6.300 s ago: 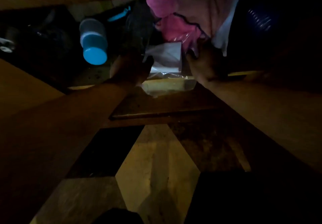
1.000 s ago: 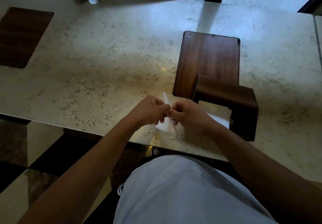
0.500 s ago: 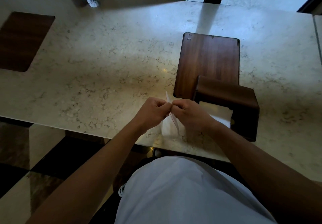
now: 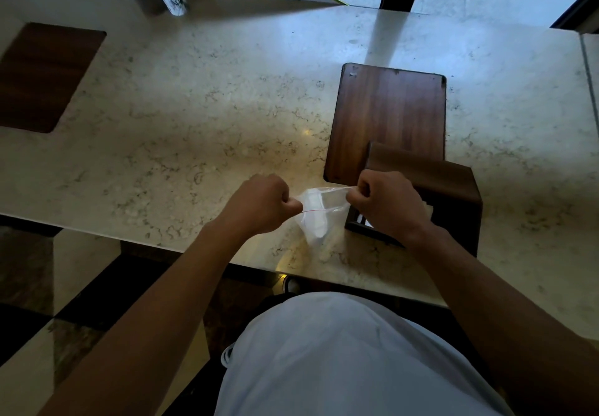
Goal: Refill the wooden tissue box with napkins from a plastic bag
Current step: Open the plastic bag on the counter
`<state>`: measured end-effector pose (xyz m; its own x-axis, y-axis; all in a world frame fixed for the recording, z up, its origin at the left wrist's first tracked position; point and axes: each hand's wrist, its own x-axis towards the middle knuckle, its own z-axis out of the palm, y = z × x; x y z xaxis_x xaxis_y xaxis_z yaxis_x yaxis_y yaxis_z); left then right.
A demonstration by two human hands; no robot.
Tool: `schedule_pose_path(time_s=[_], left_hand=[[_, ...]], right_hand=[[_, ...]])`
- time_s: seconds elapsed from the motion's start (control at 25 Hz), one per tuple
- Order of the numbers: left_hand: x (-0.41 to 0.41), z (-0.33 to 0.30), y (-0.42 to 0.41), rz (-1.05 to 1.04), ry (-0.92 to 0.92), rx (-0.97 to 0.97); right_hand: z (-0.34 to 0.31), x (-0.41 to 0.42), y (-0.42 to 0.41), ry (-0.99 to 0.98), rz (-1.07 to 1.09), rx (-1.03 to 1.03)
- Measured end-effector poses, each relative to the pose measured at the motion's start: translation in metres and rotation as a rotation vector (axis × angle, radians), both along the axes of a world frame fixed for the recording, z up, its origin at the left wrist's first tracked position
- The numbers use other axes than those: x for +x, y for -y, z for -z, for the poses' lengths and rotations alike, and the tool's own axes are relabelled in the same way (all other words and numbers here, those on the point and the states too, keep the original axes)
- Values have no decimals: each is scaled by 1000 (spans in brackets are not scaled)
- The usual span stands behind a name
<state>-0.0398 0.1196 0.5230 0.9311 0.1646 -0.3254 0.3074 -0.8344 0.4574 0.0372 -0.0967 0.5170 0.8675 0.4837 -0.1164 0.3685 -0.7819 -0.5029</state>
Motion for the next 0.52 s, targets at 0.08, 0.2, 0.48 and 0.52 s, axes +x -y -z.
schedule_pose_path(time_s=[0.08, 0.2, 0.48, 0.52], left_hand=[[0, -2, 1, -36, 18, -72], [-1, -3, 6, -55, 34, -159], [-1, -10, 23, -110, 31, -402], [-2, -10, 25, -117, 41, -411]], right_hand=[[0, 3, 4, 5, 23, 12], [-4, 3, 4, 13, 3, 64], [-33, -10, -23, 0, -184, 292], [-37, -14, -25, 41, -229, 273]])
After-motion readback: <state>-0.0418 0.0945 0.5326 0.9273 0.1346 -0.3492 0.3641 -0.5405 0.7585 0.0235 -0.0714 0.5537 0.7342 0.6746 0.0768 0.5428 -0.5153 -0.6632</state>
